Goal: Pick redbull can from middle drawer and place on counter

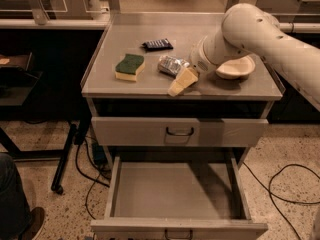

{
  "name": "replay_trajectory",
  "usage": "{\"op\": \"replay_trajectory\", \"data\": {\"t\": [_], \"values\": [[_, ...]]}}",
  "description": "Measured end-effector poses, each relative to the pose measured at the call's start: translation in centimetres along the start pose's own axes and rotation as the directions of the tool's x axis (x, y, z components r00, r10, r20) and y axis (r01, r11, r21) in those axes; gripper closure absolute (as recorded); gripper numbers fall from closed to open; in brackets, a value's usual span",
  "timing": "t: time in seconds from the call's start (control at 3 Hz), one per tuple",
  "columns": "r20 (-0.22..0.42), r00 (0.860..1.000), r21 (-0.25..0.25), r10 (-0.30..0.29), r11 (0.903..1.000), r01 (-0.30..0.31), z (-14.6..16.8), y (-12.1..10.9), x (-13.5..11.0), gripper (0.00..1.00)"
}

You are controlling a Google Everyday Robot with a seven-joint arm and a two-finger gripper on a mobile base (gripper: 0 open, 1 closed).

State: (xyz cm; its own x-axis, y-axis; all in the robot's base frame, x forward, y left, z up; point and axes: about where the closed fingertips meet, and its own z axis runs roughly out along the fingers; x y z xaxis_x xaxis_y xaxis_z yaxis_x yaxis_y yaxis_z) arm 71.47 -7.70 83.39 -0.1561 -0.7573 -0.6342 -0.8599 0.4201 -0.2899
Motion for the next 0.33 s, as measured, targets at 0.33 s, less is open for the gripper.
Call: {"op": "replay_trajectory", "data": {"t": [0.33], "values": [[0.0,1.0,0.0,0.0,1.0,0.0,0.0,0.0,0.0,0.0]]}}
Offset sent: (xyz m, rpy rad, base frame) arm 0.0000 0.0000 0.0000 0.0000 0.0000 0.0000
